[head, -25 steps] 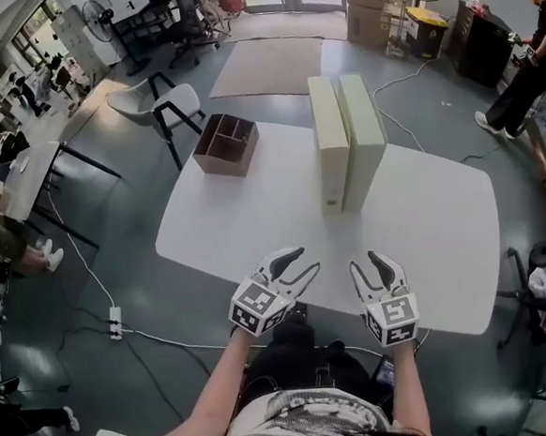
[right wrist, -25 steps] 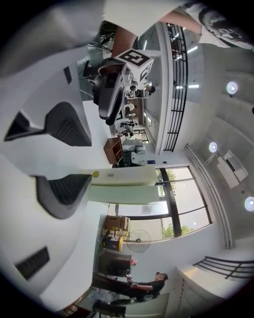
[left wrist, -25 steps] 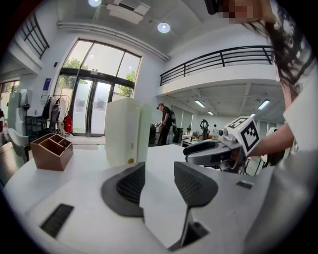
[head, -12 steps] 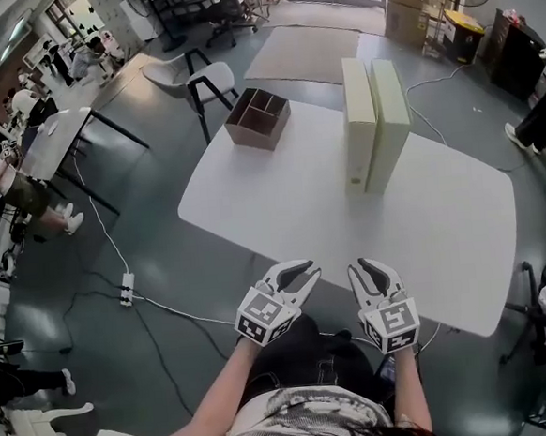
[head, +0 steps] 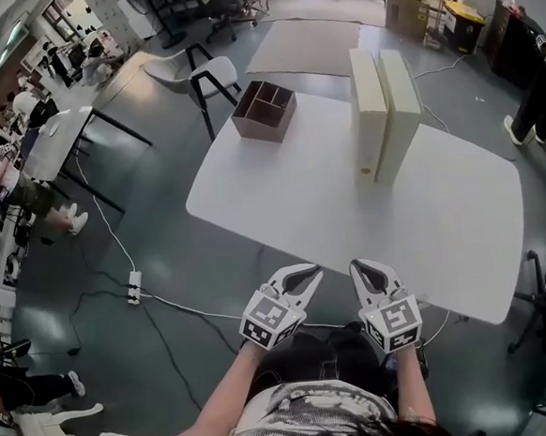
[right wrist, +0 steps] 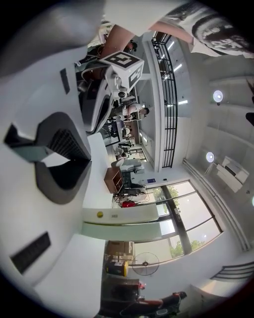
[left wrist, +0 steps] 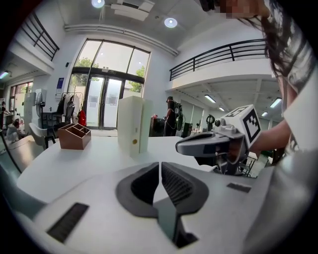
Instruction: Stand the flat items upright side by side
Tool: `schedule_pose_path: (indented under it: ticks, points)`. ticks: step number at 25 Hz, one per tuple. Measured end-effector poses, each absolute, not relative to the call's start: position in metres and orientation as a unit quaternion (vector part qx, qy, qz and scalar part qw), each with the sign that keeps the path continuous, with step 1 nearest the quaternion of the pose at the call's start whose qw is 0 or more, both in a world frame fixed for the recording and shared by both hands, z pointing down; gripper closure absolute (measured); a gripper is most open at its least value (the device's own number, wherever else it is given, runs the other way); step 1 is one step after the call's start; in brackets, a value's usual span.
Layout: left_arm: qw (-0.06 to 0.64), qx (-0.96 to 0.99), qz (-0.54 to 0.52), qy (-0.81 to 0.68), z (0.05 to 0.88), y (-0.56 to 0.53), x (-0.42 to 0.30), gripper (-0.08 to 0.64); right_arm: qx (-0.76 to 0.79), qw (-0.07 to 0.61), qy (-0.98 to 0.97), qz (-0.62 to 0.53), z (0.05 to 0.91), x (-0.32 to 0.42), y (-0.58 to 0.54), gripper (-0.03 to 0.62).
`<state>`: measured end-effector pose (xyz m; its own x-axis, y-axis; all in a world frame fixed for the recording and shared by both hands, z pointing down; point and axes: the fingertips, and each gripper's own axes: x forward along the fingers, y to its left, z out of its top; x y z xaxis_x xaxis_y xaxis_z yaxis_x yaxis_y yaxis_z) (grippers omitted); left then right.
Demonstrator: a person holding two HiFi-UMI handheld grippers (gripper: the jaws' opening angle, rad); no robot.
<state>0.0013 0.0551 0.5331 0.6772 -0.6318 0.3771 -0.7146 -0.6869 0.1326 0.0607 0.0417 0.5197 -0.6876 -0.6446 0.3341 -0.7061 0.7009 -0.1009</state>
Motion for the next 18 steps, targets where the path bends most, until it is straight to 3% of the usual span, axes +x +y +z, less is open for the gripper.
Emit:
schedule_pose_path:
  ticks: [18]
  points:
    - [0.120,0.906,0.118,-0.389,0.511,0.097,-0.057,0.545,0.349,0.133,-0.921,0.108,0.508,0.000,0.087,0.597]
